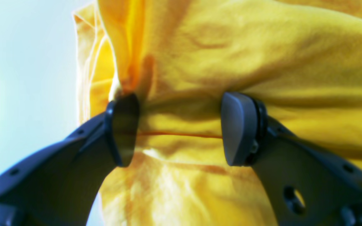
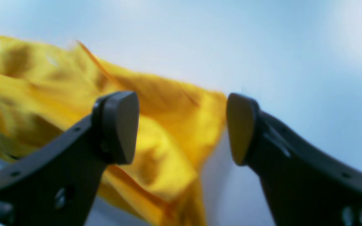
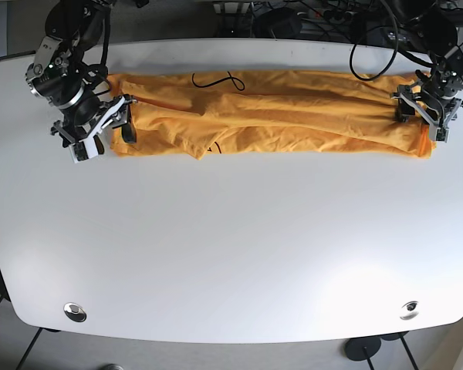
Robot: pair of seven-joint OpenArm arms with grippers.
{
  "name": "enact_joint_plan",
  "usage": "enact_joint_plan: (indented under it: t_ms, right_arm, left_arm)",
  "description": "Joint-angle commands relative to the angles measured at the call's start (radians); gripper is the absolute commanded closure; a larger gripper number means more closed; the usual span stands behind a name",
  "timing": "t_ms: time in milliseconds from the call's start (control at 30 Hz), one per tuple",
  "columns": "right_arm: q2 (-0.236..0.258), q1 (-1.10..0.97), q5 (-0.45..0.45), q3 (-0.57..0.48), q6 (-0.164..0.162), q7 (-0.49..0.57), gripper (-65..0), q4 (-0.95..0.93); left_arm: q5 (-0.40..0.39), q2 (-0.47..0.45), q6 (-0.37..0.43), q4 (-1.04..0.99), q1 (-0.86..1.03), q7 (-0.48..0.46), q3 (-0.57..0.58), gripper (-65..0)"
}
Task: Fold the T-shirt properly
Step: 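Regrasp the folded strip's ends with both grippers and smooth it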
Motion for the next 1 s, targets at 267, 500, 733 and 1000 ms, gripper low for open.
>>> enact_joint_plan:
  t_ms: [267,500,733,1000]
  right_arm:
    - [-0.004,-0.063,0.122,-0.084,0.006,-0.07,-11.1,-0.118]
    - [0.016,-0.023,-0.068,-0.118,0.006,0.131,-9.5,-0.37]
    - [0.085,0.078,-0.123,-0.067,0.006,0.207,-9.5,-0.479]
    - [0.142,0.184,-0.123,-0.018,0.006,0.207,-9.5,-0.574]
  left_arm:
    - [0.007,-0.015,0.002,0.068,-0.002,-0.008,-0.001,-38.3]
    - [0.045,-0.019,0.002,-0.076,-0.009,-0.016,0.001,-25.7]
    - [0.051,-0.041,0.002,-0.204,-0.127,-0.05,0.114,-14.4]
    - [0.04,-0.047,0.002,-0.311,-0.295,-0.045,0.14,-14.2]
